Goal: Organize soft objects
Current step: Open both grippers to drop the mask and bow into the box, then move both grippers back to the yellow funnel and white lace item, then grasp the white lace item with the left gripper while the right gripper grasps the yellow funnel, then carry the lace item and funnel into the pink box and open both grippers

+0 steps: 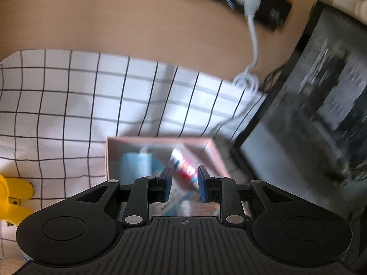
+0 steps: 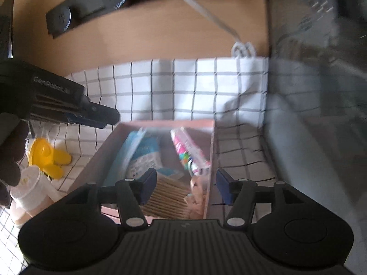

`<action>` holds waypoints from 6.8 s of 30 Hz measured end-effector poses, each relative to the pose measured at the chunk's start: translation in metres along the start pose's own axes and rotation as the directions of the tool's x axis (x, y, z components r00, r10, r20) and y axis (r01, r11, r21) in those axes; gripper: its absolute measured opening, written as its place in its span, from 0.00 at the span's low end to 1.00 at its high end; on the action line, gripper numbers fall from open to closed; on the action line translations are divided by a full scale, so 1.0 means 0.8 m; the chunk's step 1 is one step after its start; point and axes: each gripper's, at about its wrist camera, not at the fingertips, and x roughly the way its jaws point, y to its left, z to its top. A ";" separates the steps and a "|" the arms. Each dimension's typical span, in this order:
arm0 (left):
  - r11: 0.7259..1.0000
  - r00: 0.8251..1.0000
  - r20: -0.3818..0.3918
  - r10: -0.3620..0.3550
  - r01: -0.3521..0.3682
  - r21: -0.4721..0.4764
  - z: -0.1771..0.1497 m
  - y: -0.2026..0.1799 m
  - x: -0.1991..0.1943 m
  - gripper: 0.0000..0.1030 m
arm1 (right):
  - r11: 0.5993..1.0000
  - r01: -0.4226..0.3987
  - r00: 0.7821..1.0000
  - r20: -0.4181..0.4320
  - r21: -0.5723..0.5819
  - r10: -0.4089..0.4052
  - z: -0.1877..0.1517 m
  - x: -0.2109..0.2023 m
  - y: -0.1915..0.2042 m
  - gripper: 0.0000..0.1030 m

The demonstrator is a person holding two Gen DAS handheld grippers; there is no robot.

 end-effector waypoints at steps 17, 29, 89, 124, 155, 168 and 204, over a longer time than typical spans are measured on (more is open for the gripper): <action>0.976 0.960 0.230 0.162 -0.121 -0.182 -0.047 0.189 -0.212 0.26 | 0.990 -0.038 0.996 0.071 -0.139 0.049 0.068 -0.055 0.147 0.61; 0.890 0.887 0.169 0.430 -0.384 -0.248 -0.102 0.376 -0.373 0.26 | 0.914 -0.384 0.920 0.023 -0.131 0.390 0.172 -0.021 0.389 0.61; 0.966 0.947 -0.228 0.226 -0.187 0.181 -0.036 0.400 -0.062 0.28 | 0.824 -0.436 0.847 -0.474 -0.362 0.239 0.133 0.187 0.332 0.62; 0.910 0.909 0.094 0.407 -0.412 0.041 -0.081 0.369 -0.304 0.12 | 0.859 -0.370 0.829 -0.544 -0.354 0.133 0.100 0.204 0.434 0.10; 0.934 0.933 0.198 0.300 -0.330 0.138 -0.055 0.143 -0.312 0.12 | 0.819 -0.362 0.930 -0.115 -0.445 0.349 0.170 -0.117 0.264 0.08; 0.956 0.990 0.070 0.119 -0.134 0.262 -0.038 0.006 -0.177 0.12 | 0.928 -0.237 0.968 0.008 -0.288 0.250 0.163 -0.115 0.111 0.08; 0.990 0.998 0.030 0.060 -0.056 -0.127 -0.042 0.038 -0.058 0.17 | 0.989 -0.146 0.973 -0.181 0.003 0.144 0.043 0.098 0.022 0.10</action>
